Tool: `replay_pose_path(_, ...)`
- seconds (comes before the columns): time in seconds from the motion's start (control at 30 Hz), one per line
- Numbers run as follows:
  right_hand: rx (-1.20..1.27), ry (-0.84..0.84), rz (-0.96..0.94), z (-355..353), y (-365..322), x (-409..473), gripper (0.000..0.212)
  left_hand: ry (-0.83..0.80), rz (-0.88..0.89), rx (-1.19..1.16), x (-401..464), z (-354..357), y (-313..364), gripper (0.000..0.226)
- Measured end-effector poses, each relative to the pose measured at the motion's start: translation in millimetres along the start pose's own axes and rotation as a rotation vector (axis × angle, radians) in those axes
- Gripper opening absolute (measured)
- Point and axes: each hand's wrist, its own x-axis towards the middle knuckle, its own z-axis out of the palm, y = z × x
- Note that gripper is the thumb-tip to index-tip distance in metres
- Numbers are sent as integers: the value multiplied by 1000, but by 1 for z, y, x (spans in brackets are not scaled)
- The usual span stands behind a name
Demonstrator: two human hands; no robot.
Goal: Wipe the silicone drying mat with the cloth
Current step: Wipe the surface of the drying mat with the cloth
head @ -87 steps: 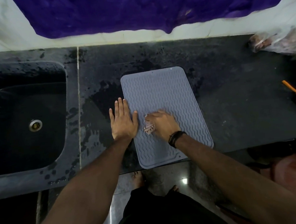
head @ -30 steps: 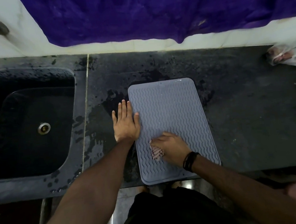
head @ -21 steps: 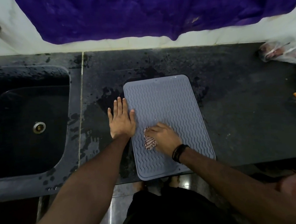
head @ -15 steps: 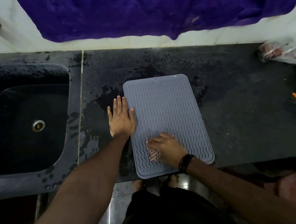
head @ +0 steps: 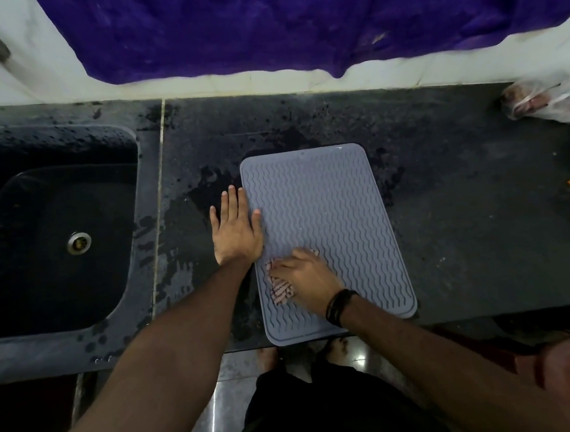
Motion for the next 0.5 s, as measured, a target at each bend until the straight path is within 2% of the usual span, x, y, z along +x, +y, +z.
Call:
replay_pose_path(0.17,28,3,-31,-7,14,-7,52,-3,-5,8,0,2,0,65)
replay_pose_path(0.33,37,177,168,-35,43,34,54,4,-2,8,1,3,-2,64)
replay_pose_path(0.5,58,116,228,-40,61,58,55,10,-2,9,1,4,-2,65)
